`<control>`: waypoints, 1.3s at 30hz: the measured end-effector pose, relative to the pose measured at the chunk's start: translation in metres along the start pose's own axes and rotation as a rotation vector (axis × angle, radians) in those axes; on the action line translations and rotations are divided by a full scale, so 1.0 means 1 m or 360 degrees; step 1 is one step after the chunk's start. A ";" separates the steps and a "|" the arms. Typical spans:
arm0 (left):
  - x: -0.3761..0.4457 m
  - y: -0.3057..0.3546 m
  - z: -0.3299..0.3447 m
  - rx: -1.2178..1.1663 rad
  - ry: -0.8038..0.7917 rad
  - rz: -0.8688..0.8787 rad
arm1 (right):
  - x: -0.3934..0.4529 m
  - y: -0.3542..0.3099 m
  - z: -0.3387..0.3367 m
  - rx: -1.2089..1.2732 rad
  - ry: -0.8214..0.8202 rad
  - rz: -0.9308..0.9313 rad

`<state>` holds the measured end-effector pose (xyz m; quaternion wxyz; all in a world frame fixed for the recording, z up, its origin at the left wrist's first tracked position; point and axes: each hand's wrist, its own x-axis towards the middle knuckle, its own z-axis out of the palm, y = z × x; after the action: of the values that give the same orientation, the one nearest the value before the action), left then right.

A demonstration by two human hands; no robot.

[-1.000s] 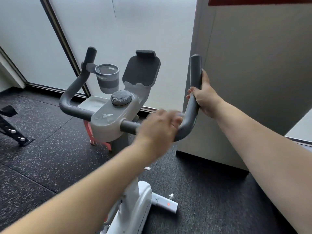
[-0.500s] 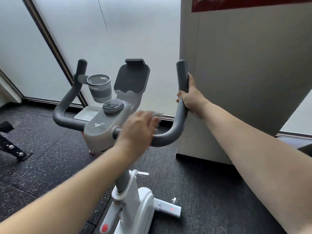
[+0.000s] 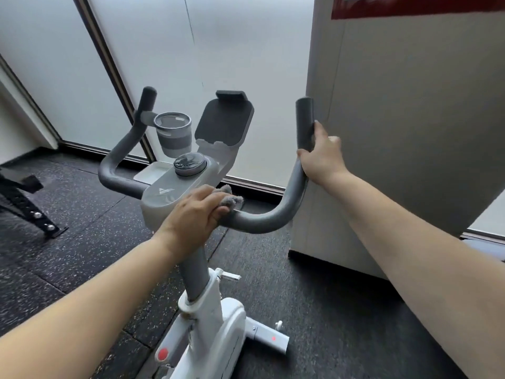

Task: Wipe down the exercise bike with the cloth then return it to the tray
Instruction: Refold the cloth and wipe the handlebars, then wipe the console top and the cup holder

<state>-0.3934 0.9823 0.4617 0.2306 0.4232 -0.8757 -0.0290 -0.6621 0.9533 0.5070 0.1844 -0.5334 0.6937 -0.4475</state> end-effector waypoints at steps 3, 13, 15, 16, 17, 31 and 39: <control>0.009 0.013 -0.009 -0.0290 0.0207 -0.0261 | -0.011 -0.017 0.001 -0.0058 0.0272 -0.0330; -0.016 -0.043 -0.020 0.0143 0.0162 -0.0560 | -0.018 -0.073 0.102 0.0149 -0.0555 -0.0417; -0.013 -0.057 -0.022 0.0082 0.0172 -0.0454 | -0.014 -0.075 0.119 0.0120 -0.0697 -0.0405; -0.010 -0.063 -0.027 0.0011 0.0165 -0.0434 | -0.011 -0.075 0.126 0.0109 -0.0773 -0.0385; -0.007 -0.072 -0.032 -0.0055 0.0146 -0.0446 | -0.008 -0.075 0.131 0.0087 -0.0838 -0.0365; 0.010 -0.073 -0.039 -0.0282 0.0190 -0.0286 | 0.022 -0.081 0.151 0.0160 -0.1152 -0.0302; 0.004 -0.117 -0.051 -0.0690 0.0132 -0.0303 | 0.028 -0.074 0.152 0.0359 -0.1168 -0.0203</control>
<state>-0.2888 0.9123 0.4795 0.3482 0.4451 -0.7950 -0.2205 -0.5181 0.8614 0.4924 0.4497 -0.6764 0.4936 -0.3108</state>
